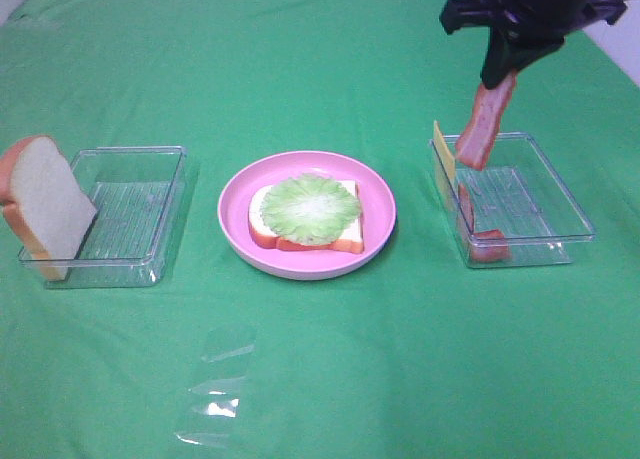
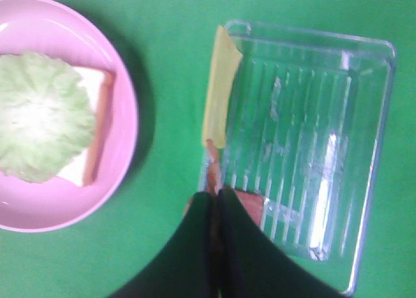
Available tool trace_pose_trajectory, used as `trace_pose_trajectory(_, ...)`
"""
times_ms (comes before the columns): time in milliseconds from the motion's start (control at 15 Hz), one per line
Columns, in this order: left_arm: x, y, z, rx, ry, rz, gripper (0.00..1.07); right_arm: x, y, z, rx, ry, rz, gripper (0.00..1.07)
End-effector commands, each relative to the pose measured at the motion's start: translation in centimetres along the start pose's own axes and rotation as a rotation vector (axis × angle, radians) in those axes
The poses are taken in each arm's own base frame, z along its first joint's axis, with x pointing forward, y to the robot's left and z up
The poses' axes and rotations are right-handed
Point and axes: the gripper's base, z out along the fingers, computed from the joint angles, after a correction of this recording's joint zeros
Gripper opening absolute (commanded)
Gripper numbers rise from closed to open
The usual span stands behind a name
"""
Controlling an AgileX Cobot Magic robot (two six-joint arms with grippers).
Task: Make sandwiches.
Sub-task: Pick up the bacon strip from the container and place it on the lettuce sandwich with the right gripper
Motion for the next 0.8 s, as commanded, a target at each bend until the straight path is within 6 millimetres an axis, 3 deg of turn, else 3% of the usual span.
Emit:
trace_pose_trajectory(67,0.1,0.0,-0.1,-0.002,-0.019,-0.001,1.00,-0.9,3.4,-2.7,-0.016,-0.057,-0.080,0.00)
trace_pose_trajectory(333,0.1,0.0,-0.1,-0.002,-0.019,-0.001,1.00,-0.9,8.3,-3.2,-0.061,-0.093,-0.170,0.00)
trace_pose_trajectory(400,0.1,0.0,-0.1,-0.002,-0.019,-0.001,1.00,-0.9,10.6,-2.1,-0.091,-0.104,-0.199,0.00)
trace_pose_trajectory(800,0.1,0.0,-0.1,-0.002,-0.019,-0.001,1.00,-0.8,16.9,3.5,-0.251,-0.089,-0.227,0.00)
